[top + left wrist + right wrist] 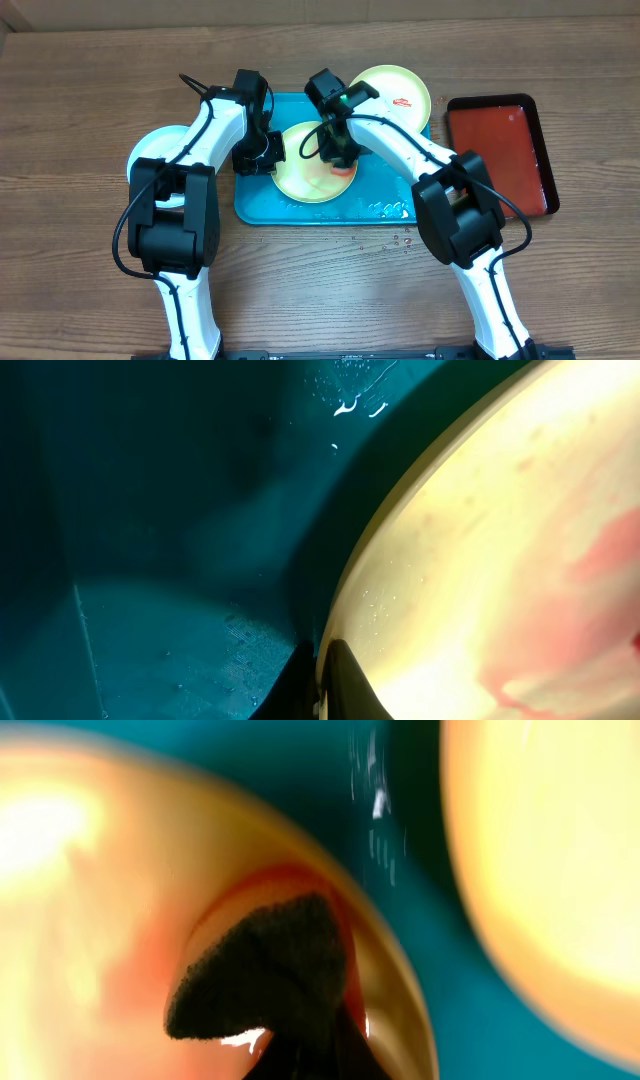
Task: Clean dirty plates on tray and stack at the side
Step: 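Scrub the yellow plate with the sponge while left gripper holds it, then raise the sponge away from the plate with the right gripper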
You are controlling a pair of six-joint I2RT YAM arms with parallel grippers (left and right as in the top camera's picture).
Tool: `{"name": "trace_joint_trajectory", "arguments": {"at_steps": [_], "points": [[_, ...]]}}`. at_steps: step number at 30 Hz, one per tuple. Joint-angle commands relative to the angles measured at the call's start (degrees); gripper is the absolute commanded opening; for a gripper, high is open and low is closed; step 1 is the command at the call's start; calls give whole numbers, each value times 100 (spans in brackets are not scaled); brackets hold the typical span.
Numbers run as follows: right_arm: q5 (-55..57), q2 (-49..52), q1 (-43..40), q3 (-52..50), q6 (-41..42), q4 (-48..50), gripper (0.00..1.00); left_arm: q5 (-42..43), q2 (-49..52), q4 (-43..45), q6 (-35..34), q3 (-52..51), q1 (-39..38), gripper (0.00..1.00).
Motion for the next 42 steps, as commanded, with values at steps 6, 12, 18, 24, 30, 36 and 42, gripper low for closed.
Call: {"name": "trace_joint_trajectory", "arguments": {"at_steps": [6,12,18,24,30,36,42], "points": [[-1134,111,101,-98,39,1174,4,-162,269,-37,118,-225,-33,4],[-2557,197,122,-98,-85,1069,4,-162,269,-35,133,-225,-33,4],[-2715,192,57,-96,-271,210,4,-160,269,-37,133,-225,-35,4],[-1637,39,-114,-81,-455,-568,4,-162,269,-33,133,-225,-35,4],[481,-343,-142,-57,-367,-872,4,-162,269,26,136,-225,-33,4],[949,-664,-131,398,-367,-804,4,-157,269,52,136,-225,-35,4],[621,-1021,-133,1377,-367,-1025,4,-166,269,52,184,-216,-33,4]]}}
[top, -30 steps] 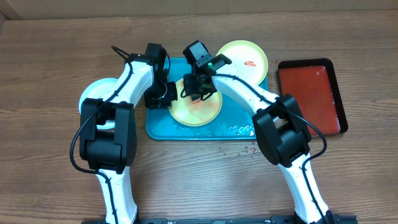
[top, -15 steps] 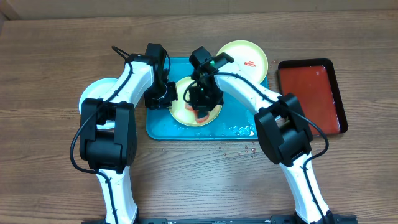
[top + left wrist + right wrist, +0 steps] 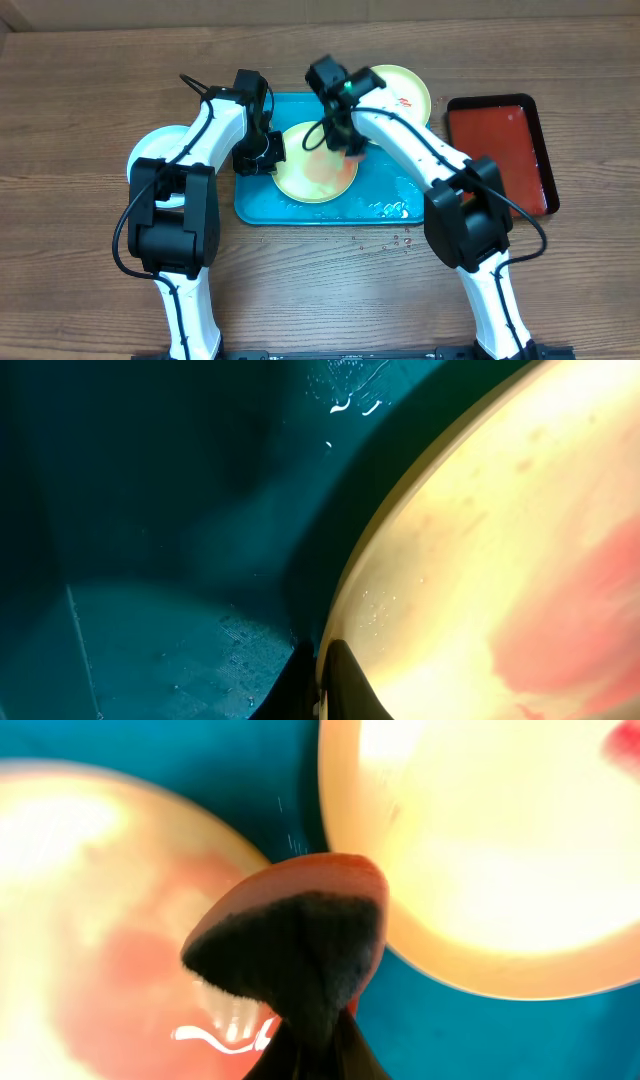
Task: Clean dirty plates on tray and stack at the side
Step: 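Raise the sponge away from the plate with the right gripper, then lift the yellow plate with left gripper and carry it left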
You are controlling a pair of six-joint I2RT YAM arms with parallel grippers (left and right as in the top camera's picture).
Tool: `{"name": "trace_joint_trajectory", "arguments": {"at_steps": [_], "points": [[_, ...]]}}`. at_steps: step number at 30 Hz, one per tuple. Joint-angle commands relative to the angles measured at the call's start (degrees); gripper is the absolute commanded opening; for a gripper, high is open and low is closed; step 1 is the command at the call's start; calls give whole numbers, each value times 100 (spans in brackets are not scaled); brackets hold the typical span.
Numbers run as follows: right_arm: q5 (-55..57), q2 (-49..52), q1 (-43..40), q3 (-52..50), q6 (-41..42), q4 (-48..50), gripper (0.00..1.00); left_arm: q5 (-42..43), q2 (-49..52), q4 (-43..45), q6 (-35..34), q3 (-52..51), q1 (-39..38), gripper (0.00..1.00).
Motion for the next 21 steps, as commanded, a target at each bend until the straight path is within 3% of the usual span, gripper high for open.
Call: {"name": "trace_joint_trajectory", "arguments": {"at_steps": [1,8,13,21], "points": [[-17,-798,-96,785,0,-127,4,-195,267,26,227,-192,-31,4],[-673,-1545,-669,1189,4,-627,4,-240,229,-468,564,382,-31,4],[-1821,-1661,-1506,1182,-7,-1121,6,-789,-107,-800,610,835,-42,4],[-1996,-1661,-2037,1178,-48,-1252,5,-1366,-1060,-850,608,876,-44,4]]}}
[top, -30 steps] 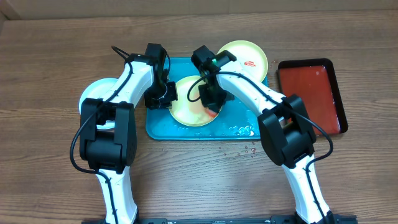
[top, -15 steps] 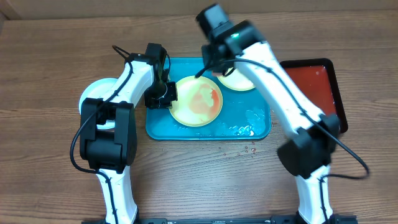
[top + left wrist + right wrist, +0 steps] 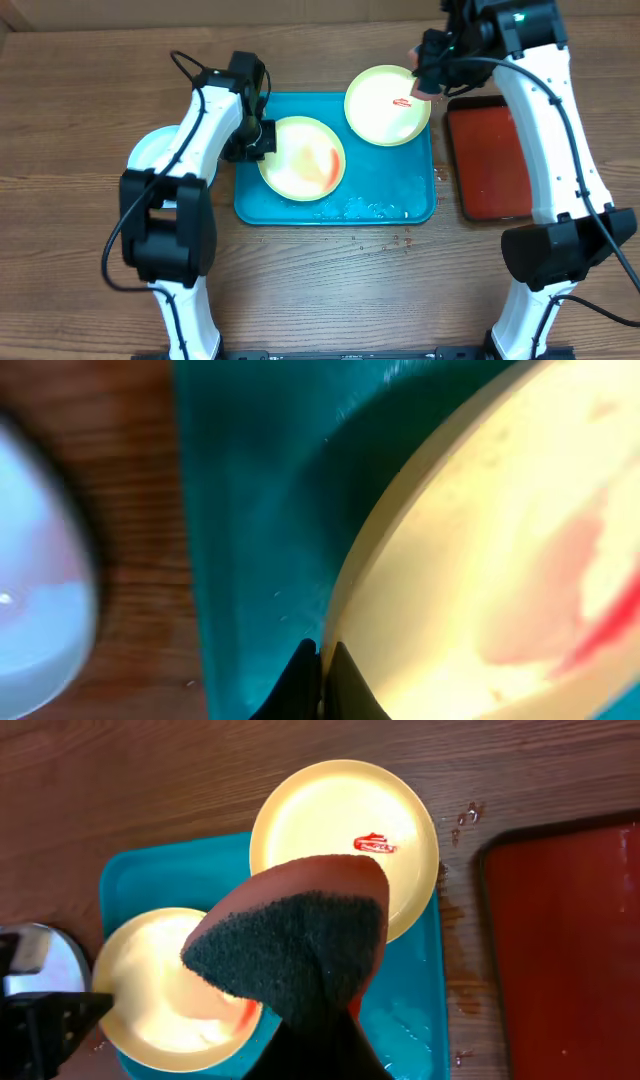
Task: Clean dirty plates on tray and stack at the side
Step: 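Lift the yellow plate with left gripper and carry it left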
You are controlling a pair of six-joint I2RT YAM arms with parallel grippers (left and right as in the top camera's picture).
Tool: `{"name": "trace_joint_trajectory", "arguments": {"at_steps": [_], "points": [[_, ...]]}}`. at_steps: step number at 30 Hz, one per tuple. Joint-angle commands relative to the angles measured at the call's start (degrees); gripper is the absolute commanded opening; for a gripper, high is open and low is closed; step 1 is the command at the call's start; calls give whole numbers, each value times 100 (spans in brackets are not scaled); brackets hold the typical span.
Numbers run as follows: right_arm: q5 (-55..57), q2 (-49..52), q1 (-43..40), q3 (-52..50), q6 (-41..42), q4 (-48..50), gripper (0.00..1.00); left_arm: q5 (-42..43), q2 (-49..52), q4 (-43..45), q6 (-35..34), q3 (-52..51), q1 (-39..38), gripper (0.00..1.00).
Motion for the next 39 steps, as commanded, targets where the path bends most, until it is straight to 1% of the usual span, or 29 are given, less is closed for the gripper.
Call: {"name": "trace_joint_trajectory", "arguments": {"at_steps": [1,6,8,11,16,20,25,29,32,35,39], "points": [[-216,-74,-20,72,-46,2,5,-603,-850,7,116,184,-39,4],[-212,-74,-22,72,-46,17,5,-1204,-1451,22,251,184,-68,4],[-195,-74,-22,72,-46,15,5,-1596,-1681,20,267,184,-131,4],[-195,-74,-22,72,-46,13,5,-2693,-1965,7,264,184,-433,4],[-192,-74,-22,72,-46,-42,5,-4317,-1974,4,256,181,-1191,4],[-195,-74,-22,72,-44,-55,5,-5630,-1974,111,39,181,-1786,4],[-192,-74,-22,72,-46,-85,5,-6347,-1974,404,46,181,-2192,4],[-192,-74,-22,72,-46,-87,5,-7232,-1974,669,76,181,-2533,4],[-195,-74,-22,72,-46,-87,5,-7720,-1974,796,116,181,-2745,4],[-192,-74,-22,72,-48,-87,5,-7949,-1974,802,114,181,-2918,4],[-192,-74,-22,72,-79,-105,5,-7995,-1974,802,114,181,-2970,4]]}}
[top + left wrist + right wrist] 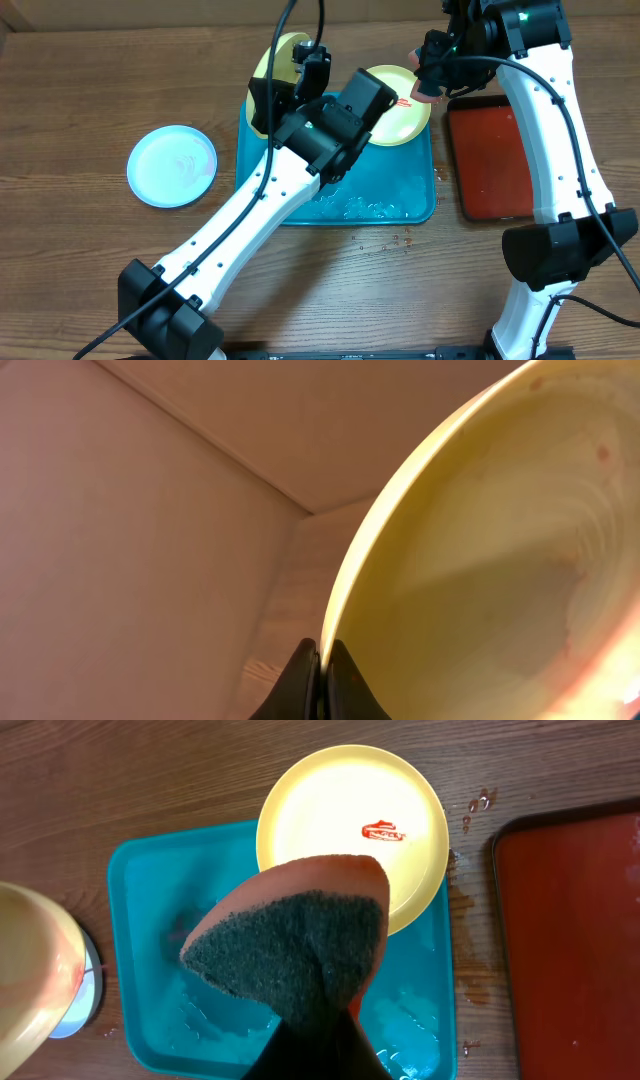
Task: Clean dirty plates on tray and stack at the side
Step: 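Lift the yellow plate with left gripper and carry it left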
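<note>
My left gripper [303, 72] is raised high and shut on the rim of a yellow plate [275, 62], which is tilted on edge above the teal tray's back left corner. In the left wrist view the rim sits between my fingertips [321, 660], and the plate [480, 540] shows faint pink smears. A second yellow plate [398, 92] with a red stain rests on the tray's [412, 160] back right corner. My right gripper [428, 82] hovers high over that plate, shut on a dark sponge [290, 940].
A light blue plate [172, 165] lies on the table left of the tray. A red tray [500, 155] sits at the right. Water and foam [370, 205] cover the teal tray's front part. Droplets dot the wood in front of it.
The yellow plate in my left gripper was low over the tray's left part; now it is lifted high and tilted on edge at the tray's back left. My right gripper has hardly moved.
My left gripper held the plate's rim in the tray with the sponge pressed on the red smear. Then the sponge was at the plate's far edge. Then my right arm was raised above the second plate, and the held plate sat further left. Now it is lifted.
</note>
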You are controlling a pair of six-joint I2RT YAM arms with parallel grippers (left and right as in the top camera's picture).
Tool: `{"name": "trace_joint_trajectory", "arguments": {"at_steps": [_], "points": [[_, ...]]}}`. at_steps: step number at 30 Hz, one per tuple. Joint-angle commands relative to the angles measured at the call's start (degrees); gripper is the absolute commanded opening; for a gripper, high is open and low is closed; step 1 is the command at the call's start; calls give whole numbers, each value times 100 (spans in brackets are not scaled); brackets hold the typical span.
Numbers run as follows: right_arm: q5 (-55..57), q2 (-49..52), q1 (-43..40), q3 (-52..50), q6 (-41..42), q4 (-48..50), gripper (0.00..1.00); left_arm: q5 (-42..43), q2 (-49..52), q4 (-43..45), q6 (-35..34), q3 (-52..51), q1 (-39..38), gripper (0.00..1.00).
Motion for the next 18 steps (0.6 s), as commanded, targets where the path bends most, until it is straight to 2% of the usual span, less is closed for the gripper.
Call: {"name": "trace_joint_trajectory", "arguments": {"at_steps": [1,5,8,10,11,13,16,18], "points": [[-28,-76,9,72,-90,-7,5,-463,-127,39,-17,144,-39,4],[-28,-76,9,72,-133,-7,5,-378,-127,35,-17,144,-37,4],[-28,-76,9,72,-131,-7,5,415,-127,-61,-17,144,-26,4],[-28,-76,9,72,-153,-11,5,1919,-127,-192,-17,144,109,4],[-28,-76,9,72,-153,-9,4,2949,-127,-262,-22,144,302,4],[-31,-76,9,72,-151,-9,4,4489,-127,-286,-22,142,793,4],[-31,-76,13,72,-151,-9,4,5731,-127,-308,-24,142,1563,4],[-31,-76,15,72,-151,-9,4,6146,-127,-350,-37,142,1939,4]]}}
